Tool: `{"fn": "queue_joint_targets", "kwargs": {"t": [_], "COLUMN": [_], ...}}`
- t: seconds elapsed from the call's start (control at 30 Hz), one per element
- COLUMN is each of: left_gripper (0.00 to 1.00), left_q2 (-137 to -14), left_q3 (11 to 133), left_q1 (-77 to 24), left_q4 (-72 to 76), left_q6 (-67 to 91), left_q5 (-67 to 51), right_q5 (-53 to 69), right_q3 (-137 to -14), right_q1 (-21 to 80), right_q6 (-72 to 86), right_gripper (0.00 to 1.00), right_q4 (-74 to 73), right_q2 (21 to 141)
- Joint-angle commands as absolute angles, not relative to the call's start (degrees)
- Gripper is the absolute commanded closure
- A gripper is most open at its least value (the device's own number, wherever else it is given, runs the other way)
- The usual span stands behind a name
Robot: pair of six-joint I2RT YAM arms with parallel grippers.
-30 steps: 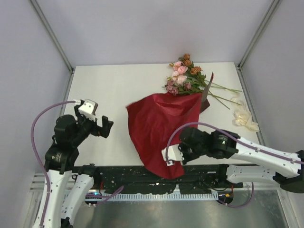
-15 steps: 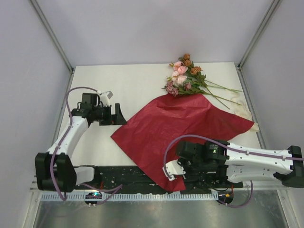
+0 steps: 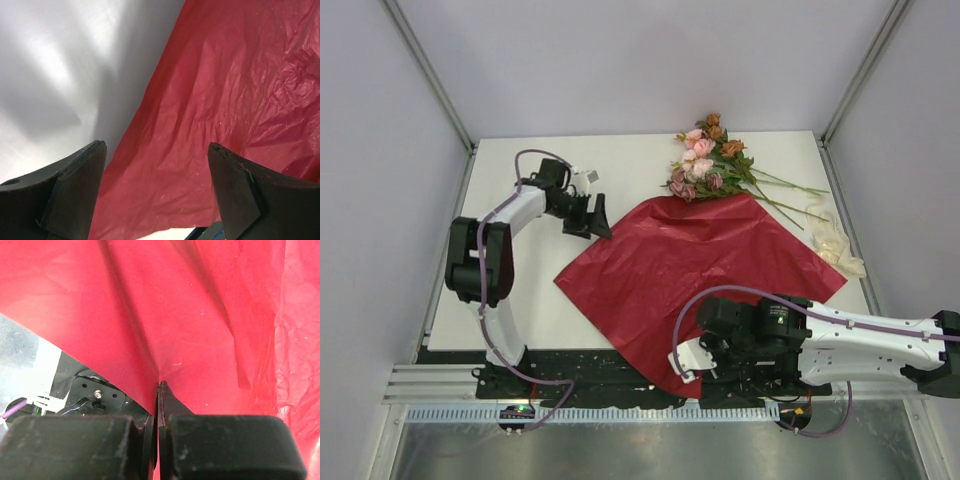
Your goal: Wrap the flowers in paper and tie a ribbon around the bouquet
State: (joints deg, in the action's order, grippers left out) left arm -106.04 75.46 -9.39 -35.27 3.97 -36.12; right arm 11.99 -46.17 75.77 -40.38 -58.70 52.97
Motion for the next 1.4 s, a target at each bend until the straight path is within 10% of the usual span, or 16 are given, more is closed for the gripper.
{"fn": "queue_joint_targets", "kwargs": {"t": [0.0,0.17,0.33,0.37,0.47,0.63,1.37], "left_gripper": [0.14,0.27,1.0,1.0,1.0,1.0,1.0], "left_q2": [-112.4,-117.2,-114.7,-112.4,-104.3,-98.7,-112.8], "left_q3": [81.0,86.0,86.6,84.7,78.7,74.7,87.1], "left_q1": [-13.8,-17.1,-15.7,-14.6,-8.9,3.4,9.2], "left_q4": [-37.4,-39.0,-47.9,-49.1,-52.2,-60.9,-56.5], "left_q6": [3.1,3.7,-1.5,-2.3,-5.7,-11.6,-0.4], "left_q5": [-38.7,-39.5,-38.0,-36.4,-30.3,-22.5,-18.5], "right_q5": [13.3,15.6,21.3,22.0,22.1,17.2,25.7], "right_q3": [-47.8,-49.2,-51.8,-52.9,-55.6,-60.5,-77.3], "right_q1": [76.1,76.1,76.1,76.1,76.1,75.9,26.9], "right_q6": [-40.8,-41.5,-42.3,-43.1,-46.0,-44.5,-35.5], "right_gripper": [0.94,0.94,0.89,0.84,0.27,0.01,0.19], "right_q4": [-59.6,-60.6,-57.7,-56.7,-57.7,-60.6,-55.9], "right_q2": [51.9,52.4,54.8,55.6,57.7,58.0,96.6]}}
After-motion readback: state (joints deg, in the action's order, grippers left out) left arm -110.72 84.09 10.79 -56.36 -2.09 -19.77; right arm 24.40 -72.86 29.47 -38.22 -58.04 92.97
